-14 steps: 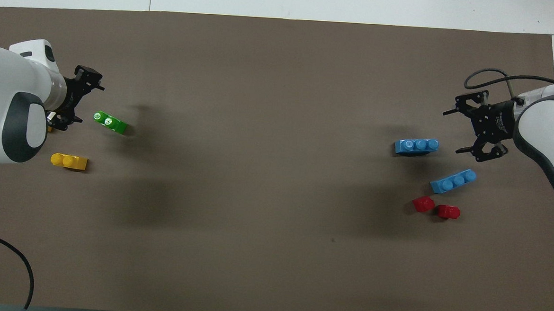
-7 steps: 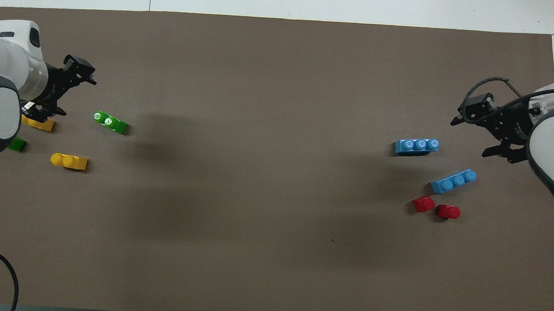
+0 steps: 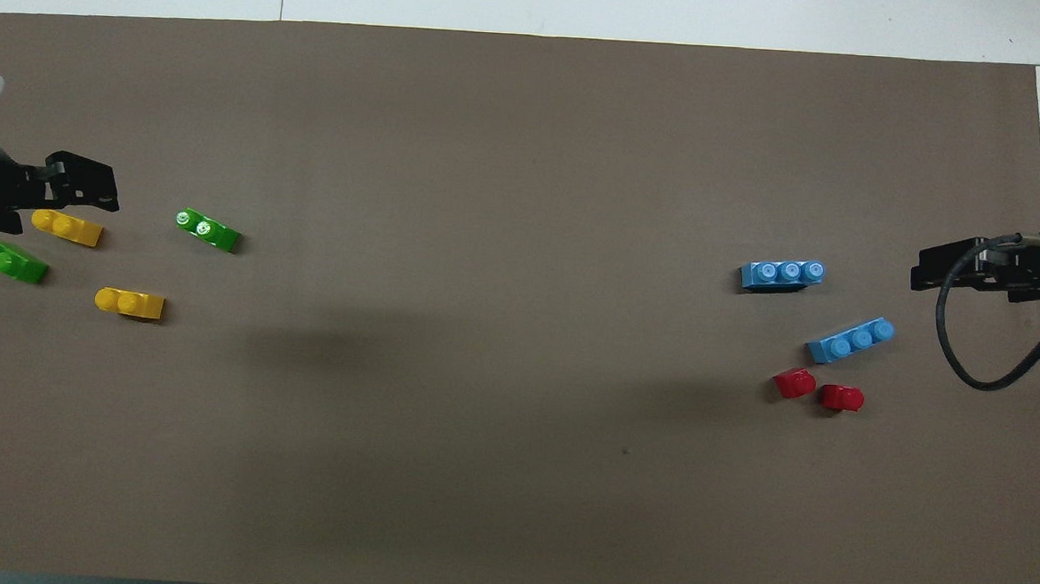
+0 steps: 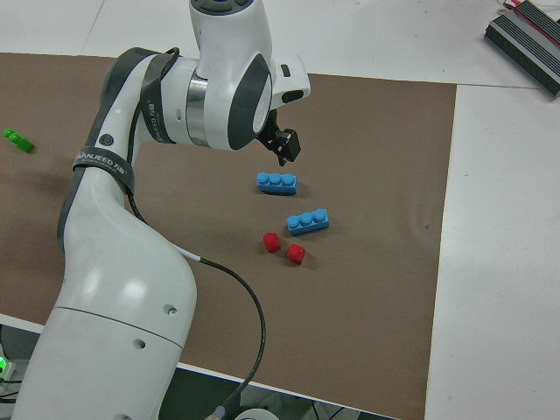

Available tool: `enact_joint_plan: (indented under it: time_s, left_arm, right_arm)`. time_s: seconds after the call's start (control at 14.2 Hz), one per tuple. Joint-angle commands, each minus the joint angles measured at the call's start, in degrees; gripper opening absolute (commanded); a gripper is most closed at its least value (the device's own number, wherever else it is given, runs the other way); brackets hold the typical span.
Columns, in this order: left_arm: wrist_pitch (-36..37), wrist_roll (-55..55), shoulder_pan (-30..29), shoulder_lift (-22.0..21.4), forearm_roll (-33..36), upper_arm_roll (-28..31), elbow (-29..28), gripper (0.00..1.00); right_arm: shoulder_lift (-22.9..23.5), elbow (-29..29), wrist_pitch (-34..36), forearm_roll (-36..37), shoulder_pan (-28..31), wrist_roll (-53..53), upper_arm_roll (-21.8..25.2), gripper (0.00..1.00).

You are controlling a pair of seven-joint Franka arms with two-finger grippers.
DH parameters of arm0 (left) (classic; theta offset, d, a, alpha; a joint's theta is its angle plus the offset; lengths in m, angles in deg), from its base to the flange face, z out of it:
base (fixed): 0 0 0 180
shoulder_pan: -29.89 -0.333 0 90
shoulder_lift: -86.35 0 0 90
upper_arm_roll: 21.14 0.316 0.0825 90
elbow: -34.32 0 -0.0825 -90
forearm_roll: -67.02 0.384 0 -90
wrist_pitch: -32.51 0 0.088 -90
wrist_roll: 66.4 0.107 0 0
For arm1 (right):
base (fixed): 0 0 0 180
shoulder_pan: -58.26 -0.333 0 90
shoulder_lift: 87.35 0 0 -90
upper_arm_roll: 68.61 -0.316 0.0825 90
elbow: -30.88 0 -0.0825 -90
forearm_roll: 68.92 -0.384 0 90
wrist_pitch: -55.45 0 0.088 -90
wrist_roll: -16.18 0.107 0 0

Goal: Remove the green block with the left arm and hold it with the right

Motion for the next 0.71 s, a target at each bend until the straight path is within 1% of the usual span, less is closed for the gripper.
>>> enact_joint_plan:
  time_s: [0.0,0.07,0.21,0.64]
  left_arm:
    - [6.9,6.5,-0.1,-0.2,-0.1,-0.2,3.0,1.00]
    - [9.3,8.1,-0.1,-0.2,-1.0,-0.2,4.0,1.00]
    - [13.8,12.4,0.0,-0.2,-1.7,-0.2,6.4,1.00]
    - [13.6,13.2,-0.3,-0.3,-2.6,-0.2,6.7,1.00]
  right_arm:
    - [0.4,-0.6,1.9,1.2,0.4,-1.9,-0.7,1.00]
    - [0.0,0.4,3.4,1.0,0.3,-2.2,-0.8,1.00]
    - [0.3,-0.4,2.2,0.8,0.4,-2.3,-0.8,1.00]
    - [0.5,-0.8,2.6,3.1,0.2,-2.3,-1.2,1.00]
